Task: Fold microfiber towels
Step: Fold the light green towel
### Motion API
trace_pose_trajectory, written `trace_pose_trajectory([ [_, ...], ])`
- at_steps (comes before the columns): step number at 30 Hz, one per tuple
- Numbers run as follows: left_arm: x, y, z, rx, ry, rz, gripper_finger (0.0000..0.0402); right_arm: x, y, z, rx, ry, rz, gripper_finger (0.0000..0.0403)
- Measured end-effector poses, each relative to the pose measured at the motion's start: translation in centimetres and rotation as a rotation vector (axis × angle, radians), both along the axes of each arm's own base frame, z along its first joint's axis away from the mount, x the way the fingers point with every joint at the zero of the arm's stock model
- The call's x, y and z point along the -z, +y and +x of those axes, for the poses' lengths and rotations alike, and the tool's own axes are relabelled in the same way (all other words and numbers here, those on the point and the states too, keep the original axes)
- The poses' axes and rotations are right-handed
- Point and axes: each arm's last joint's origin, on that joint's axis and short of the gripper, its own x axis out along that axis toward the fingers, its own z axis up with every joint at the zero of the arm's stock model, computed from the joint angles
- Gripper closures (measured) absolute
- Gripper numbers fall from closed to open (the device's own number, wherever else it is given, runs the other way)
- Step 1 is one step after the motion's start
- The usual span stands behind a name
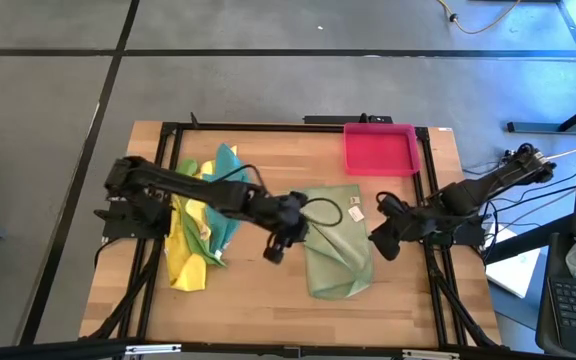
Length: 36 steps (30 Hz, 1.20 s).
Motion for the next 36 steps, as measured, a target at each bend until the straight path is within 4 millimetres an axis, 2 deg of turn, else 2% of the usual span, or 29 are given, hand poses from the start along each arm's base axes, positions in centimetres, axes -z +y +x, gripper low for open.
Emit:
trace_pose_trajectory([
  [5,3.6,1.7,1.6,0.207,0.106,0.038,0.0248,-0.1,0.0,0.0,0.006,-0.008,-0.008,0.0286],
  [10,6.8,2.0,1.9,0.347,0.237,0.187,0.0237,0.0,-0.1,0.1,0.035,-0.02,-0.049,0.0286],
  [18,10.9,1.8,3.1,0.377,0.339,0.264,0.0236,0.0,-0.3,0.2,0.079,-0.047,-0.099,0.0286],
  [22,11.6,1.8,3.6,0.358,0.325,0.324,0.0236,0.0,-0.3,0.2,0.083,-0.047,-0.095,0.0286],
  [31,13.4,1.8,4.1,0.35,0.358,0.331,0.0236,0.0,-0.4,0.1,0.092,-0.039,-0.092,0.0286],
  [36,14.0,1.6,4.2,0.274,0.369,0.342,0.024,0.4,-0.4,0.1,0.097,-0.026,-0.106,0.0286],
])
